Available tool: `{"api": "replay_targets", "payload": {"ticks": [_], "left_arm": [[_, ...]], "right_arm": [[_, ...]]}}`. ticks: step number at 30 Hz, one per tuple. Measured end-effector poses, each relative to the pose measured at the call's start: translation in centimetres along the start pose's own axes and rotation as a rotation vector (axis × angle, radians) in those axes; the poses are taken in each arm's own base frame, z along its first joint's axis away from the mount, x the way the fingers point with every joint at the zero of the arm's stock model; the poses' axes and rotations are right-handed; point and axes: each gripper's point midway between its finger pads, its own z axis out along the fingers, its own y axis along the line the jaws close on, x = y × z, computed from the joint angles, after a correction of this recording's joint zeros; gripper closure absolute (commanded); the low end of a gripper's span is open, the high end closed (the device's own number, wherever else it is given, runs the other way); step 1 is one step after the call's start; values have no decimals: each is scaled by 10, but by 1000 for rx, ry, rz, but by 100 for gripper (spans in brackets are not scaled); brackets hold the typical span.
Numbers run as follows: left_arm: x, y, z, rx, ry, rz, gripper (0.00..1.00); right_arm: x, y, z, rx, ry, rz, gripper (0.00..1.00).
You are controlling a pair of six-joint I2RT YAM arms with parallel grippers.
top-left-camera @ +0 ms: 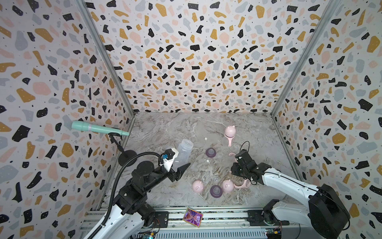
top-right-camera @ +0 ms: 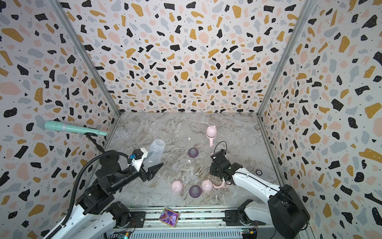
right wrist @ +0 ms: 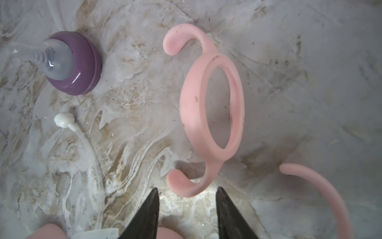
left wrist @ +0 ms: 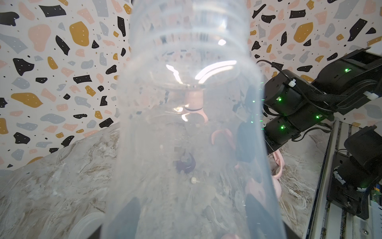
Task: Assemble the baby bottles
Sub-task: Pick up the handle at the center of the board.
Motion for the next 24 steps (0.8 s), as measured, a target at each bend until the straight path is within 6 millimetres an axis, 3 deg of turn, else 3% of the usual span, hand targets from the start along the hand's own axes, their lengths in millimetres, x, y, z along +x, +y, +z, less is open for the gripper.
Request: {"api": "replay_targets", "payload": {"ticks": [5, 24], "left_arm": [[-3, -1, -4, -1, -13, 3, 47], [-7, -3, -15, -1, -42, 15, 47]], "right_arm": [[0, 3, 5, -18, -28, 68, 64], [2, -21, 27, 92, -51, 100, 77]]}}
